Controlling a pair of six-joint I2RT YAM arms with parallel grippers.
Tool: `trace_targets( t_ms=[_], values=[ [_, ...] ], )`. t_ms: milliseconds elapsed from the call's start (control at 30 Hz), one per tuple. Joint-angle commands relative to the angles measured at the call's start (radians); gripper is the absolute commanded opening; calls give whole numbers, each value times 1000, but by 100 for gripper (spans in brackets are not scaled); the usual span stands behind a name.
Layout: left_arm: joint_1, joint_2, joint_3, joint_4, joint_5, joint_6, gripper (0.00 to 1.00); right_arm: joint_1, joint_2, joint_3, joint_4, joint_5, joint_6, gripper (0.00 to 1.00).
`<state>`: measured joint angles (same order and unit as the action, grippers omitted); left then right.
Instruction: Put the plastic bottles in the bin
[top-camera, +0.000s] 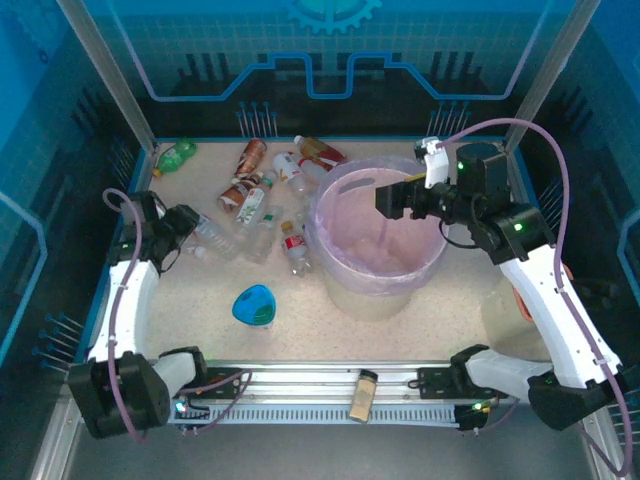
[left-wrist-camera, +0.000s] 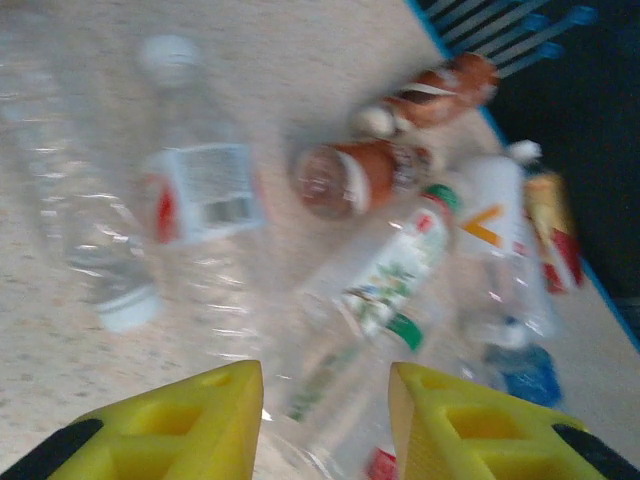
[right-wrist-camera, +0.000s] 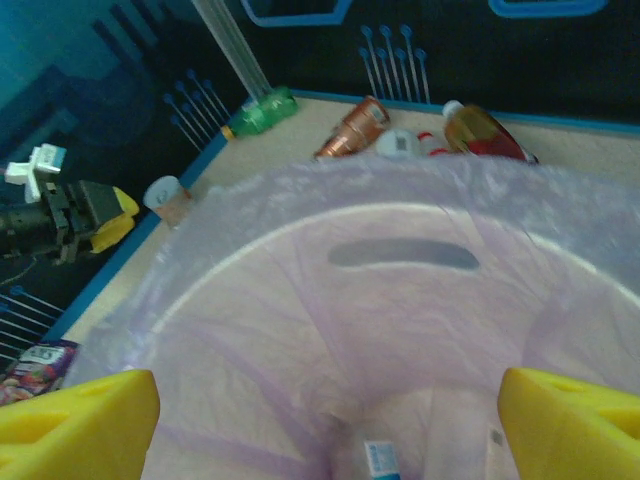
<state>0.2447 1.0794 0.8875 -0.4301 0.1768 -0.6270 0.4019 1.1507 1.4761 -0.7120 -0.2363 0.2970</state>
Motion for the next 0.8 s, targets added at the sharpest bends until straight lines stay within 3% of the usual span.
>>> trace_targets(
  t_ms=[0, 233, 333, 400, 600, 767],
  values=[
    [-118, -30, 80, -73, 146, 10, 38, 47, 42, 75, 51, -45, 11, 89],
    [-448, -18, 206, -5, 149, -44, 38, 133, 135, 185, 105, -79, 35, 89],
    [-500, -6, 275, -133, 0, -7, 45, 144, 145, 209, 103, -75, 39, 89],
    [-457, -8, 253, -191, -126, -19, 53, 143, 133, 198, 103, -57, 35, 89],
    [-129, 0, -18, -67, -140, -121, 77, 106, 95, 153, 50, -40, 17, 89],
    [19, 99, -99, 53, -192, -131, 87, 62, 52, 103, 20, -43, 8, 89]
  ],
)
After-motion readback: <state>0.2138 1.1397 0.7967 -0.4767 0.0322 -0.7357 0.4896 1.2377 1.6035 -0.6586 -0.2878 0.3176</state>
